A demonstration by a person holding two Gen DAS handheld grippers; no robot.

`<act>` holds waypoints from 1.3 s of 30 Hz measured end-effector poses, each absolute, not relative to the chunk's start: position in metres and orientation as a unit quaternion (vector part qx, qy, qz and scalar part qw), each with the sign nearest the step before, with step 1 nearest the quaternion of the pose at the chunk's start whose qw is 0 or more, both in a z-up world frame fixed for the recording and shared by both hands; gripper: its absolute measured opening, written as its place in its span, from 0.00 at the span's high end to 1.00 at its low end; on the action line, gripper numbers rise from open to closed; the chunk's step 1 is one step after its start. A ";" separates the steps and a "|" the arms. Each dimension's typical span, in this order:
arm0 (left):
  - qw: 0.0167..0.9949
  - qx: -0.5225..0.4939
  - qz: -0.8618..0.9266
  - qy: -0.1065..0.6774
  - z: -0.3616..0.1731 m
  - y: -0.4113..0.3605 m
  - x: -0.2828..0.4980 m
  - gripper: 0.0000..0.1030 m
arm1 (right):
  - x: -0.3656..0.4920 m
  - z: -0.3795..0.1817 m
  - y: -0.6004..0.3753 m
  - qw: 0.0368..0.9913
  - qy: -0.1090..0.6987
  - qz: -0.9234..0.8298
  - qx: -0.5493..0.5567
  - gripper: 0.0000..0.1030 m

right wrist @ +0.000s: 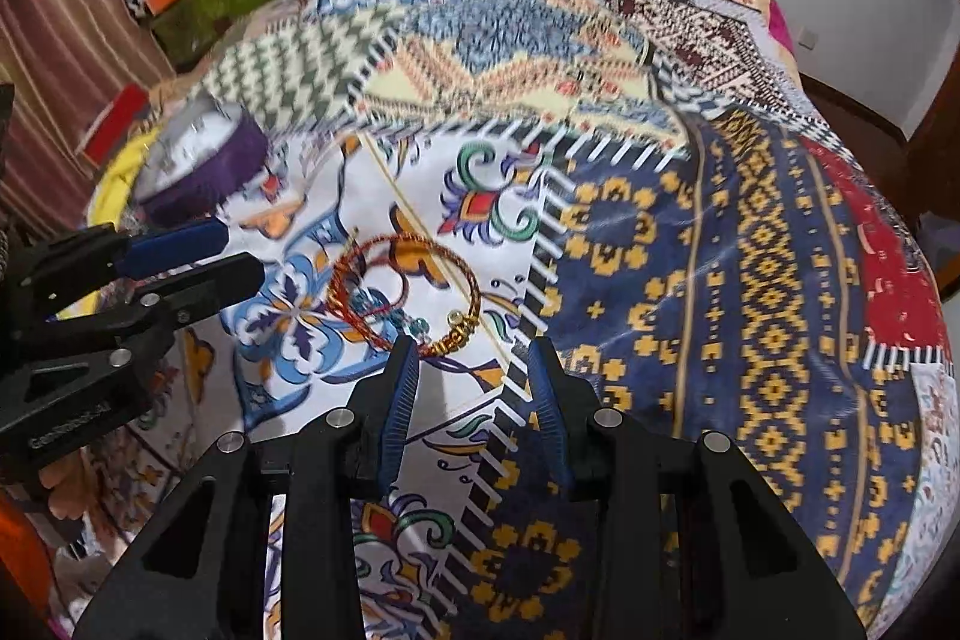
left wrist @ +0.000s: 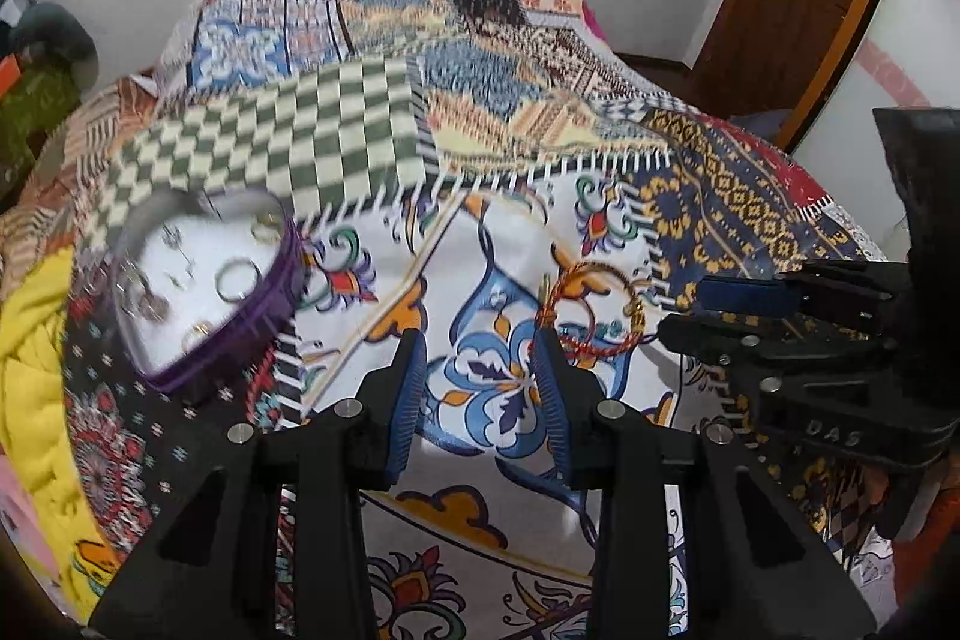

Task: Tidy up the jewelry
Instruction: 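Grasp the red beaded bracelet with the left tool while the right tool grasps the blue beaded bracelet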

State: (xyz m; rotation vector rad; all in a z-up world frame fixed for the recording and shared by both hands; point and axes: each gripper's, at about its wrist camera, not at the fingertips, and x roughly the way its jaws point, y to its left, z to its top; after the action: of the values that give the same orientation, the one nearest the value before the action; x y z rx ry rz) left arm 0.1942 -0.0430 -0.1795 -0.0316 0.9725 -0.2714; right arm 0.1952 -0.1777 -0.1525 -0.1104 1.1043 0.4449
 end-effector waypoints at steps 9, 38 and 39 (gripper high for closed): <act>0.857 -0.032 -0.155 0.491 -0.197 -0.060 0.220 0.72 | 0.190 -0.158 -0.196 0.824 0.527 0.206 -0.030 0.67; 0.904 -0.036 -0.124 0.408 -0.137 -0.020 0.187 0.94 | 0.194 -0.147 -0.168 0.819 0.521 0.239 -0.022 0.67; 0.903 -0.038 -0.121 0.411 -0.139 -0.016 0.185 0.94 | 0.195 -0.149 -0.163 0.817 0.523 0.241 -0.026 0.67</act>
State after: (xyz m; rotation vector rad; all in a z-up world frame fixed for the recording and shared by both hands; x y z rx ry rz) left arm 0.1855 -0.0159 -0.1394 -0.0783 0.8507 -0.2504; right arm 0.1947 -0.1632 -0.1492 -0.0559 1.1146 0.5142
